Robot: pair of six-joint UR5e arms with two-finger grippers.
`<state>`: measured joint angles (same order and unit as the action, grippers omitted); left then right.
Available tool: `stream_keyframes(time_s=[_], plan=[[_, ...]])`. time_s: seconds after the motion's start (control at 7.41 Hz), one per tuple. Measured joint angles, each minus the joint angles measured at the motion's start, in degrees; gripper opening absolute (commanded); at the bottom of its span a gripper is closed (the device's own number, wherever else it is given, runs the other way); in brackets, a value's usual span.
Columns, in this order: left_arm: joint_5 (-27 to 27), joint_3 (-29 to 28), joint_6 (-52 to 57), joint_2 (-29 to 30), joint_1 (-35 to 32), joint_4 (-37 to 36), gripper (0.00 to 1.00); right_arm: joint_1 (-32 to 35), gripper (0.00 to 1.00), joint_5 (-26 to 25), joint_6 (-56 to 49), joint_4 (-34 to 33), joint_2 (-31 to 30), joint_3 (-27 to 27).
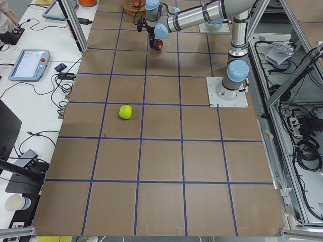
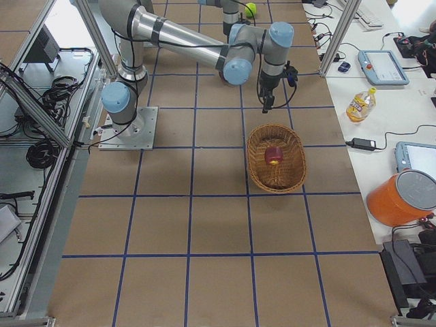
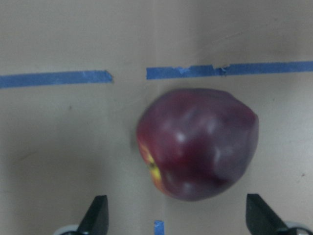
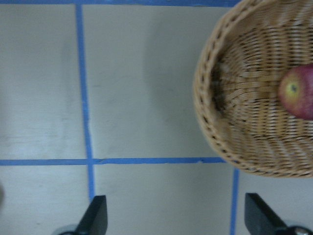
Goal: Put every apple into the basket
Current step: 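Grasp dark red apple with right gripper while left grasps green apple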
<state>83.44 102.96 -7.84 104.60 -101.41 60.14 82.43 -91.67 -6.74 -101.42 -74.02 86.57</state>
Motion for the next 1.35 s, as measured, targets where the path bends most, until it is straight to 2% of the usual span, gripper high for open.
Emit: stream_keyframes(time_s=[0.27,0.54,0.68,0.94,1.35], plan=[[2.9,-1.0,17.0,-2.6,13.9,6.3,1.00,7.7,1.00,5.9,16.1,0.2,0.9,0.4],[3.5,-2.3,29.4,-1.4,26.2,6.9,1.00,14.3,1.00,8.5,30.4,-0.7,4.1,0.8],[3.6,-3.8,33.8,0.4,29.8,6.5,1.00,16.5,1.00,8.9,37.4,-2.3,6.1,0.9],[4.7,-7.8,37.7,5.1,32.6,5.1,1.00,18.5,1.00,9.1,53.1,-5.1,10.0,1.1],[8.7,-11.8,38.7,11.0,35.2,1.1,1.00,19.7,1.00,13.7,63.6,-5.9,11.8,2.5]])
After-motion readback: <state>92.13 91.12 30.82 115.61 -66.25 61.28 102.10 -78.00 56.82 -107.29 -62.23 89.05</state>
